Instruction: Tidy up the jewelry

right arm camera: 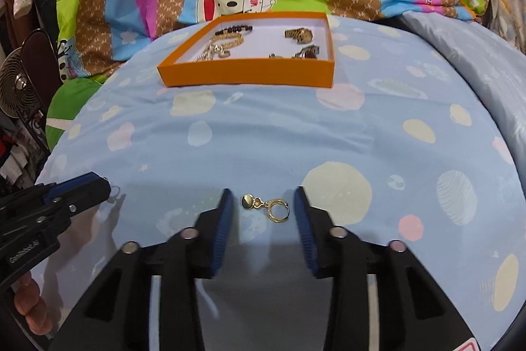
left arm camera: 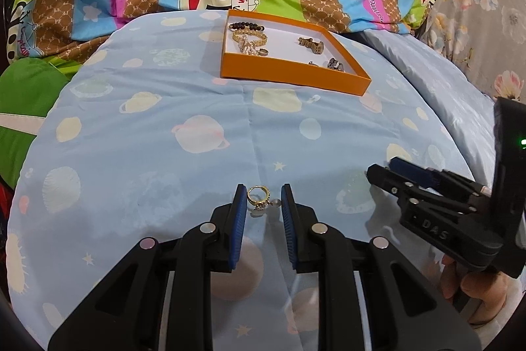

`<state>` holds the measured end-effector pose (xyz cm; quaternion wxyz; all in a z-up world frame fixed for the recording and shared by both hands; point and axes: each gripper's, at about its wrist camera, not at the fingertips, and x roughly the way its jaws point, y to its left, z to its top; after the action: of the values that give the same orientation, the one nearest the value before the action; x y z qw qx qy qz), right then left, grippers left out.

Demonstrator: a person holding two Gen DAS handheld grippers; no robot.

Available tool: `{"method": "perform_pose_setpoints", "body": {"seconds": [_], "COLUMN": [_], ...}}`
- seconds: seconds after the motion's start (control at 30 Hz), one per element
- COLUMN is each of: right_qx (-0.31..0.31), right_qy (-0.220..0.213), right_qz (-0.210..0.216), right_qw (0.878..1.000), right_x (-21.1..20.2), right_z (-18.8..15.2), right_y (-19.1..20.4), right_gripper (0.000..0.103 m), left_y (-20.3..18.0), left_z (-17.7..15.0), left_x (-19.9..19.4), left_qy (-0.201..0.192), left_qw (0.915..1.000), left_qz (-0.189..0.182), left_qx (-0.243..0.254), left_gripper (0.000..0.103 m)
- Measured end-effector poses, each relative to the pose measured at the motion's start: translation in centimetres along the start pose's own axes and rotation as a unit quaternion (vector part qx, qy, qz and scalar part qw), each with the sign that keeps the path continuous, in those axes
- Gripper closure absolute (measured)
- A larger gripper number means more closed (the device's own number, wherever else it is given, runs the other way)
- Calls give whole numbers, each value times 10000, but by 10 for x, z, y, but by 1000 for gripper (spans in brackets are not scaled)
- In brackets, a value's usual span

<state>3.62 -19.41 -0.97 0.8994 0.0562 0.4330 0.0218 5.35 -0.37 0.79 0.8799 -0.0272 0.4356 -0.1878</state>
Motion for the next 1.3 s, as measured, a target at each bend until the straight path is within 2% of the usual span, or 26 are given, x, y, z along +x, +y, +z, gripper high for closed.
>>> {"method": "perform_pose_setpoints", "body": {"seconds": [0.03,0.07,0.3,0.6,1.0,1.3], "right_qx": [11,25,81,70,-9,171], "right_qy": [-4,8,-36,-385,-1063,-1098], "right_qz": [12,39,74,241,485,647], "right_qw": [10000,10000,9999,9989,9932,9917], "right_x": [0,0,-1,-24,-46,-12], "right_z": [0,0,0,19,98,155], "right_y": [0,0,-2,2,2,-10], "right_gripper": [80,83,83,83,83,83], "left_y": [0,0,0,-3,-13,-28], "left_z": [0,0,1,15,93,159], "left_x": [0,0,2,-3,-11,17], "left_qy": [-4,-6,27,-126,-659,-991], "left_qw": [10000,10000,10000,9999,9975,9941], "left_qz": [-9,-4,-25,-73,-193,-95], "left_qx": [2,-1,-17,46,156,421], "left_gripper": [82,82,82,82,82,82]}}
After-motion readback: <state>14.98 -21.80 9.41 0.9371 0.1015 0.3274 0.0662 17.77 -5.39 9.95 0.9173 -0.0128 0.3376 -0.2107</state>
